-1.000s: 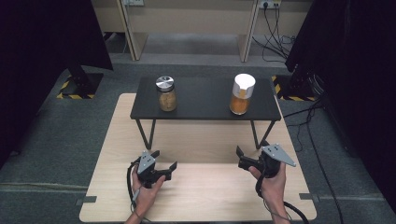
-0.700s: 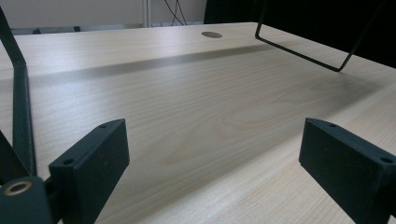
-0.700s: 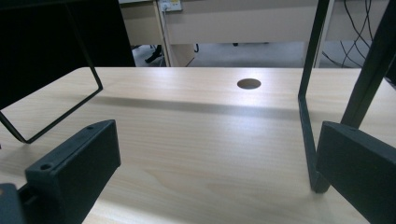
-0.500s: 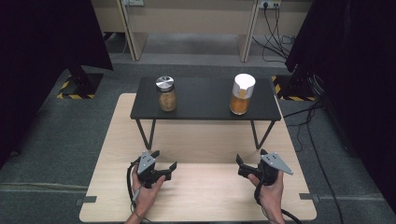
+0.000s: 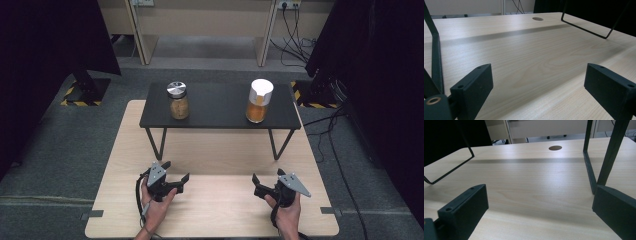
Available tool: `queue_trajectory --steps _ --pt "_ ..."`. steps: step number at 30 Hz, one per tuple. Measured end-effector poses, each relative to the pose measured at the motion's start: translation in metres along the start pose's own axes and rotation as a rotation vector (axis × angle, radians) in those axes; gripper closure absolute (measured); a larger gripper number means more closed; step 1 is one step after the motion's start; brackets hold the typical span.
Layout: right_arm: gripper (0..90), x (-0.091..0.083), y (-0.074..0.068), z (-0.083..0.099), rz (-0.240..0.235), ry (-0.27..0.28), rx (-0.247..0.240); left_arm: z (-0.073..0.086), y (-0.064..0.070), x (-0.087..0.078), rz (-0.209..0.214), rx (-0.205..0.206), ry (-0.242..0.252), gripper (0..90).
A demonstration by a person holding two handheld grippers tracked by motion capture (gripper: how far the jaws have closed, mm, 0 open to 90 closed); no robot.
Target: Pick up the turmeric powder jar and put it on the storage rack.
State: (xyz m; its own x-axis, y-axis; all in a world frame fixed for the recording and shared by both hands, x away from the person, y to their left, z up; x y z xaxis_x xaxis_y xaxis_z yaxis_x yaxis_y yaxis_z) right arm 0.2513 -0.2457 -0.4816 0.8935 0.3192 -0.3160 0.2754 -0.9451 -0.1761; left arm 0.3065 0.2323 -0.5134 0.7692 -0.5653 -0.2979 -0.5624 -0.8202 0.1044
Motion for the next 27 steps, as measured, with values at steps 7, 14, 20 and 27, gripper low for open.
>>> queue_trajectory --steps 7,14,20,27 --pt "0.9 -0.001 0.000 0.010 0.008 0.005 -0.005 0.000 0.000 0.000 -0.001 -0.001 0.001 7.5" --pt "1.9 -0.001 0.001 0.020 0.015 0.008 -0.012 0.000 0.000 0.000 -0.002 -0.006 0.003 7.5" --pt "2.0 -0.003 0.003 0.023 0.011 0.013 -0.017 0.000 0.000 0.000 -0.004 -0.007 0.003 7.5" --pt "2.1 -0.003 0.003 0.027 0.009 0.006 -0.023 0.001 0.000 0.000 -0.003 -0.008 0.004 7.5"
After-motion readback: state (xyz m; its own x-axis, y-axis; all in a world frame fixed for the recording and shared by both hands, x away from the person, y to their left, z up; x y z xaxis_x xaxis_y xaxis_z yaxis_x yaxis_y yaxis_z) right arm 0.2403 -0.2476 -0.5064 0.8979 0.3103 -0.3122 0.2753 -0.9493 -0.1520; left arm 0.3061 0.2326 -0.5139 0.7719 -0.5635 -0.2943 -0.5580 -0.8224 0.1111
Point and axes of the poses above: each handheld gripper's, and its own axes: x roughly forward along the jaws, z roughly out of its underside, y roughly to its right, the point moved 5 cm from there along x, roughly forward along the jaws, and after that the axes turned 1 degree about x, right-handed, at the moved point
